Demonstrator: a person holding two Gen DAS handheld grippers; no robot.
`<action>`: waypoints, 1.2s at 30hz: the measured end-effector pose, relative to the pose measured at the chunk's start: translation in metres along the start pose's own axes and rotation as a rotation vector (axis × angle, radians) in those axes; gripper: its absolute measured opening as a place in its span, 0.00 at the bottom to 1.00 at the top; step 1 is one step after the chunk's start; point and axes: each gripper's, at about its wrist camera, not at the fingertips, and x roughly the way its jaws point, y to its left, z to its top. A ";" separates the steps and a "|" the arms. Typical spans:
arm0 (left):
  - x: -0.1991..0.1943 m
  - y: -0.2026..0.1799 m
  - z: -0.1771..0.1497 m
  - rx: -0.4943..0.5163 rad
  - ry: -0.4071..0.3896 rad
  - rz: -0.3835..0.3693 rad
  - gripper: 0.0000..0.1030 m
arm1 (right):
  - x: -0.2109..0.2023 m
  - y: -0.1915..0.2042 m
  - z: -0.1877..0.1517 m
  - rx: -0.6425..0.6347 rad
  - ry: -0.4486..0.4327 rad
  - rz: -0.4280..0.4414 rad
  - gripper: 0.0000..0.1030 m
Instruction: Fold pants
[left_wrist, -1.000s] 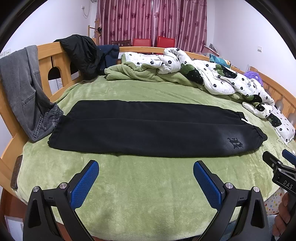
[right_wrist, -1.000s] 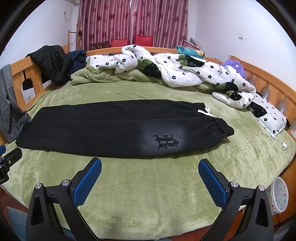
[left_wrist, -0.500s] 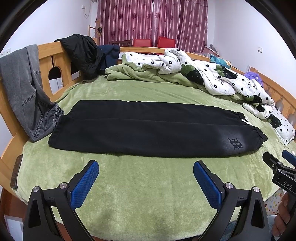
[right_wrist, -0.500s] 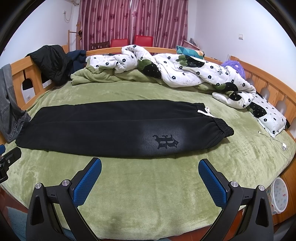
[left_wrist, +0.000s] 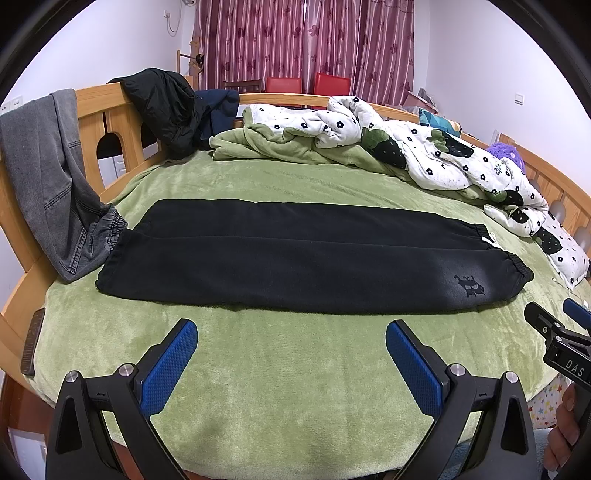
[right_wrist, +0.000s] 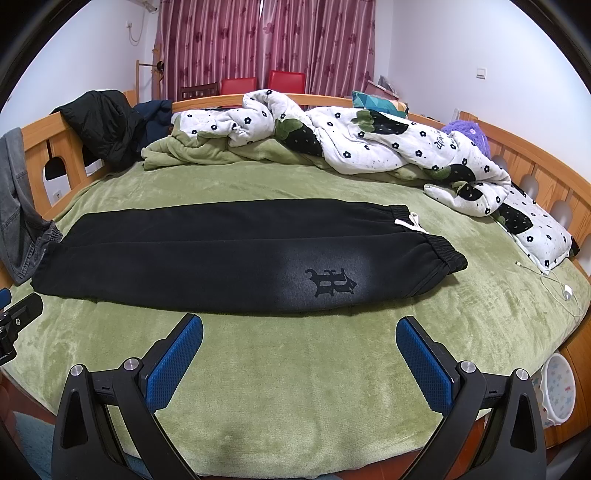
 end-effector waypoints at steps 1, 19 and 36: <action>0.000 0.000 0.000 0.000 0.000 0.000 1.00 | 0.000 0.000 0.000 0.000 0.000 0.003 1.00; 0.001 -0.002 0.010 -0.042 -0.017 -0.035 1.00 | -0.001 -0.002 0.010 0.020 0.004 0.056 0.99; 0.087 0.086 0.057 -0.128 0.031 0.014 0.96 | 0.071 -0.047 0.070 -0.079 -0.041 0.065 0.99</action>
